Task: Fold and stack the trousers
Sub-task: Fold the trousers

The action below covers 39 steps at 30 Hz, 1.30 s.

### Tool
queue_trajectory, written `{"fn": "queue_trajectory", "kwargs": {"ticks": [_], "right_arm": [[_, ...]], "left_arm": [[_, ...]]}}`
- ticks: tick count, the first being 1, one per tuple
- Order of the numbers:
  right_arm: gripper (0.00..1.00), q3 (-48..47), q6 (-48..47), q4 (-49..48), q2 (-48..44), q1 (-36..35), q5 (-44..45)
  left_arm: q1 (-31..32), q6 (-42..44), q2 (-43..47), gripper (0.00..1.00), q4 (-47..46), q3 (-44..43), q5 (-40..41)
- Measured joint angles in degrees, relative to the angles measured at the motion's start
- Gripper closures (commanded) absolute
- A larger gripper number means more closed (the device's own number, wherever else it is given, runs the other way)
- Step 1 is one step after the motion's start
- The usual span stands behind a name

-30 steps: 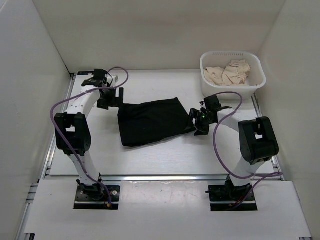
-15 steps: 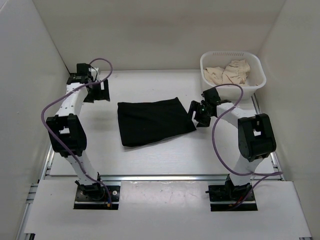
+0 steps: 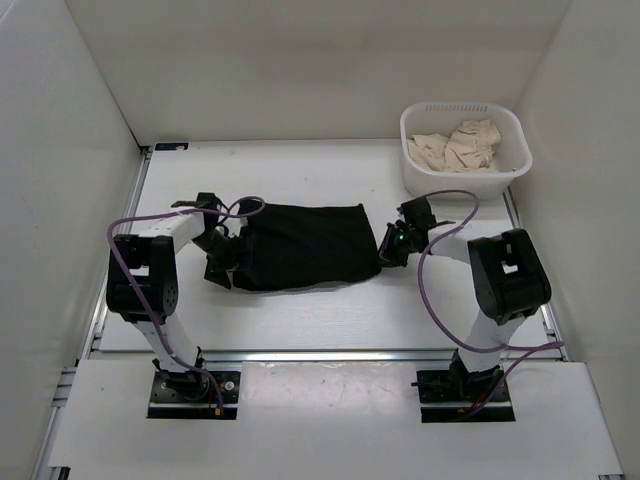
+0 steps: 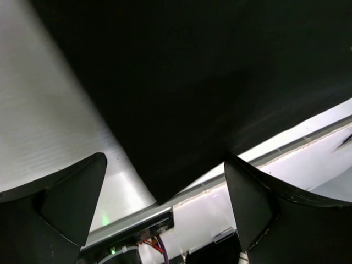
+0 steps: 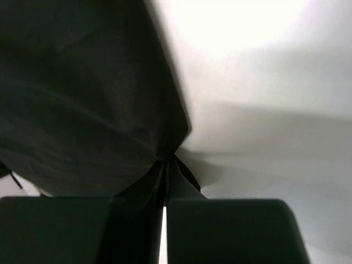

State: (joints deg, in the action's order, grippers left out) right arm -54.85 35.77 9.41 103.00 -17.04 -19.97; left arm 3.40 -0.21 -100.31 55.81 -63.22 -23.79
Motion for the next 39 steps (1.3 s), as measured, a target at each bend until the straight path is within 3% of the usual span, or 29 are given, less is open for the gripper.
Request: {"fn": "queue_trajectory", "kwargs": {"ticks": [2, 6, 8, 11, 15, 19, 23, 25, 26, 28, 29, 30, 31, 32, 37, 39], "right_arm": [[1.00, 3.7, 1.6, -1.1, -2.9, -1.9, -0.2], [0.38, 9.2, 3.1, 1.2, -9.2, -6.7, -0.4], [0.29, 9.0, 2.2, 3.5, -11.5, -7.4, -0.2], [0.17, 5.3, 0.0, 9.0, -12.8, -6.2, 1.7], [0.16, -3.7, -2.2, 11.9, -11.3, -3.3, 5.0], [0.15, -15.0, -3.0, 11.4, -2.1, -1.0, 6.3], [0.19, -21.4, -2.8, 10.5, 8.3, -0.5, 6.5], [0.27, -22.6, -1.7, 10.5, 11.6, -0.4, 5.5], [0.30, -23.1, -1.2, 10.0, 12.0, -0.3, 5.9], [0.50, -23.4, 0.3, 9.0, 12.8, -0.2, 5.9], [0.61, -23.4, 1.4, 8.5, 13.2, -0.2, 6.0], [0.86, -23.3, 2.4, 8.0, 13.8, -0.2, 5.8], [0.96, -23.2, 3.4, 7.1, 14.2, -0.2, 5.9], [1.00, -23.0, 4.7, 6.5, 14.6, -0.2, 6.0], [1.00, -18.8, 12.3, -0.1, 13.8, -0.1, 7.2], [1.00, -15.5, 15.8, -2.4, 11.9, -0.1, 8.6]], "left_arm": [[0.5, 0.0, 0.0, 0.00, -1.4, 0.6, -0.1], [-1.1, 0.0, 0.0, 0.00, -3.1, 2.5, 0.0], [-1.7, 0.0, 0.0, 0.00, -3.6, 2.6, 0.2], [-2.2, 0.0, 0.0, 0.00, -4.1, 2.4, 0.6], [-2.6, 0.0, 0.1, 0.00, -4.7, 1.8, 0.9], [-3.6, 0.0, 0.1, 0.00, -5.3, 0.4, 0.9], [-4.6, 0.0, 0.3, 0.05, -6.8, -0.2, 0.8], [-4.9, -0.2, 0.3, 0.15, -7.0, -0.4, 0.6], [-5.0, -0.2, 0.3, 0.27, -7.2, -0.4, 0.4], [-5.0, -0.3, 0.3, 0.40, -7.7, -0.4, -0.2], [-5.0, -0.3, 0.3, 0.51, -8.0, -0.4, -0.7], [-5.1, -0.3, 0.3, 0.83, -8.3, -0.4, -1.1], [-5.2, -0.5, 0.3, 0.86, -8.5, -0.3, -1.5], [-5.2, -0.2, 0.3, 0.86, -8.9, -0.1, -1.7], [-5.8, -0.2, 0.3, 0.86, -10.9, 5.3, -0.7], [-6.1, -0.6, 0.3, 0.74, -10.4, 7.8, -0.9]]}}
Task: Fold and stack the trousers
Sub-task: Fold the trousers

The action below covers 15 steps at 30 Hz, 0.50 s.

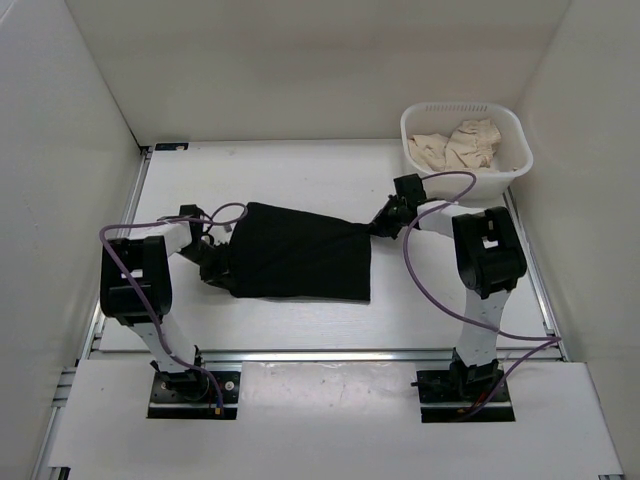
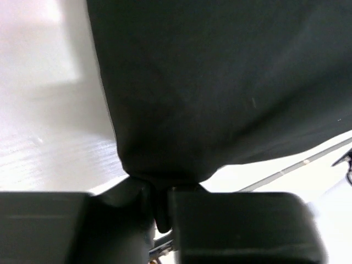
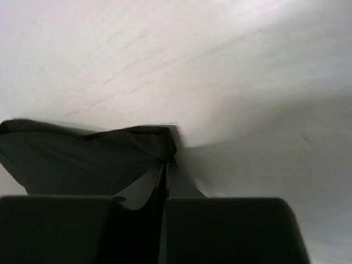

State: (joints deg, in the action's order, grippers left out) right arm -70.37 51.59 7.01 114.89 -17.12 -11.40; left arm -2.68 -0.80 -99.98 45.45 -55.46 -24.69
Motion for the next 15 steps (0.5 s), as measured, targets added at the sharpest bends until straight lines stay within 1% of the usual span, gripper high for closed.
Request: {"fn": "queue_trajectory", "kwargs": {"ticks": [2, 3, 4, 5, 6, 7, 9, 10, 11, 13, 14, 15], "right_arm": [[1.00, 1.6, 2.0, -0.3, -1.3, 0.1, 1.3], [0.90, 1.6, 2.3, -0.2, -1.4, 0.2, 1.7], [0.79, 1.2, 2.1, 0.0, -1.4, 0.2, 1.9], [0.65, 0.5, 1.7, 0.7, -1.3, 0.2, 2.2], [0.53, -0.3, 1.2, 1.5, -1.1, 0.2, 2.3], [0.38, -1.6, 0.0, 2.2, -1.0, 0.2, 2.2], [0.31, -3.5, -1.6, 2.8, -1.0, 0.1, 2.2], [0.25, -4.6, -2.8, 3.3, -1.0, 0.1, 2.1], [0.23, -5.6, -4.1, 3.7, -1.0, 0.1, 1.9], [0.22, -7.1, -6.8, 4.7, -1.1, 0.1, 1.8], [0.20, -7.6, -8.0, 5.5, -1.2, 0.1, 1.8], [0.20, -7.8, -9.4, 6.3, -1.5, 0.1, 1.8]], "left_arm": [[-0.2, -0.4, 0.5, 0.61, 0.6, 0.7, -0.4], [-0.2, -0.5, 0.6, 0.59, 0.7, 0.7, -0.7], [-0.2, -0.6, 0.7, 0.56, 0.9, 0.6, -0.9], [-0.2, -0.6, 0.8, 0.51, 1.0, 0.6, -1.2], [-0.3, -0.7, 0.8, 0.42, 1.3, 0.4, -1.4], [-0.4, -0.9, 0.9, 0.40, 1.6, 0.1, -1.7], [-0.6, -0.6, 1.2, 0.32, 2.6, -0.5, -1.5], [-0.8, -0.5, 1.2, 0.24, 2.8, -0.6, -1.4], [-1.0, -0.4, 1.4, 0.20, 3.2, -0.7, -1.5], [-1.4, -0.2, 2.1, 0.14, 4.2, -0.8, -1.2], [-1.6, -0.1, 2.5, 0.03, 4.7, -0.8, -1.0], [-1.9, 0.1, 3.0, 0.00, 5.2, -0.8, -0.9]]}}
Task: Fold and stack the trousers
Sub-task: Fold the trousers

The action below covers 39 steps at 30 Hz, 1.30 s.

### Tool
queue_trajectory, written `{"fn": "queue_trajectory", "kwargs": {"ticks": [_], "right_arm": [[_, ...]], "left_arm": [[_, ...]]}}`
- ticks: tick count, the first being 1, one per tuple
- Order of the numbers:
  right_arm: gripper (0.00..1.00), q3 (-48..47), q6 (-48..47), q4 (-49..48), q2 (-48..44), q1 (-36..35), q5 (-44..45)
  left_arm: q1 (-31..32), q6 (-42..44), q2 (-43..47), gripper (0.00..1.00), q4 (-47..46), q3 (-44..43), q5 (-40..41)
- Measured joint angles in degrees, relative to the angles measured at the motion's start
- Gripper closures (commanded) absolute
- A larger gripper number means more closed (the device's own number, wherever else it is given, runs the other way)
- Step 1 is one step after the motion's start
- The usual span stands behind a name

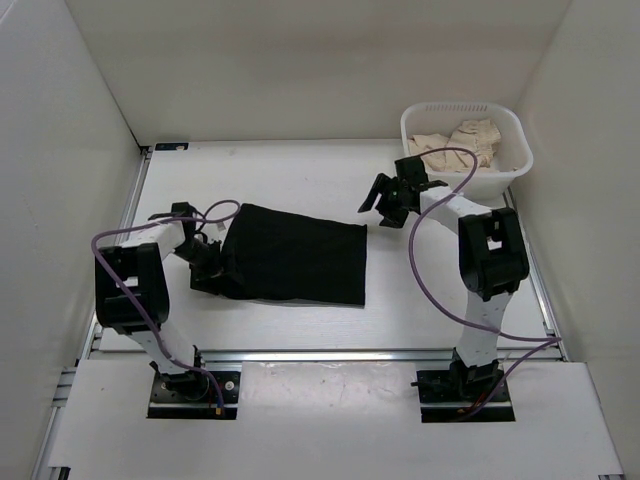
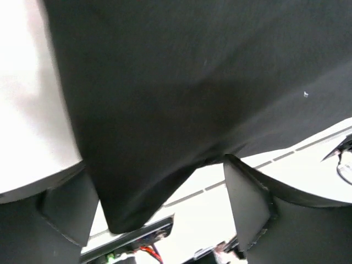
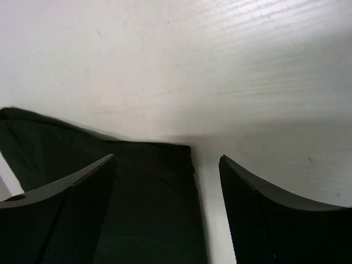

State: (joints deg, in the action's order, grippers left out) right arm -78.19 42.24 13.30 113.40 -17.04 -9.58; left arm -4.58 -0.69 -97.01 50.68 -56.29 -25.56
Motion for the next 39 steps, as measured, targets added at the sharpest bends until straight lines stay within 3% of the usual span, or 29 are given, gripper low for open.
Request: {"fn": "queue_trajectory", "kwargs": {"ticks": [9, 10, 13, 14, 17, 21, 27, 39], "right_arm": [[0.18, 0.3, -10.5, 11.8, -9.4, -1.5, 1.2], [0.09, 0.7, -11.5, 12.9, -11.3, -1.6, 1.5], [0.06, 2.9, -14.2, 16.5, -18.1, -2.1, 2.6], [0.01, 3.6, -15.2, 18.1, -20.5, -2.2, 3.1], [0.01, 4.9, -17.9, 23.5, -26.9, -2.1, 6.0], [0.01, 5.1, -20.7, 31.3, -34.1, -0.4, 11.1], [0.01, 7.6, -22.9, 37.2, -44.9, 3.1, 18.9], [0.01, 10.9, -23.3, 39.2, -51.4, 3.2, 24.9]], "left_arm": [[-3.1, 0.1, 11.1, 0.00, 3.5, 0.4, -0.1], [-3.8, 0.1, 12.8, 0.00, 3.5, 0.4, -0.5], [-7.9, 0.3, 17.2, 0.00, 3.5, -1.0, -0.9], [-9.6, 0.2, 18.4, 0.00, 3.1, -1.8, -0.5], [-14.9, 0.3, 21.6, 0.00, 0.0, -6.6, 4.7], [-20.0, 0.3, 23.3, 0.00, -4.6, -13.7, 18.5], [-25.1, 0.4, 25.4, 0.00, -6.3, -14.3, 31.3], [-25.3, 0.5, 31.5, 0.00, -5.6, -13.5, 36.3]]}}
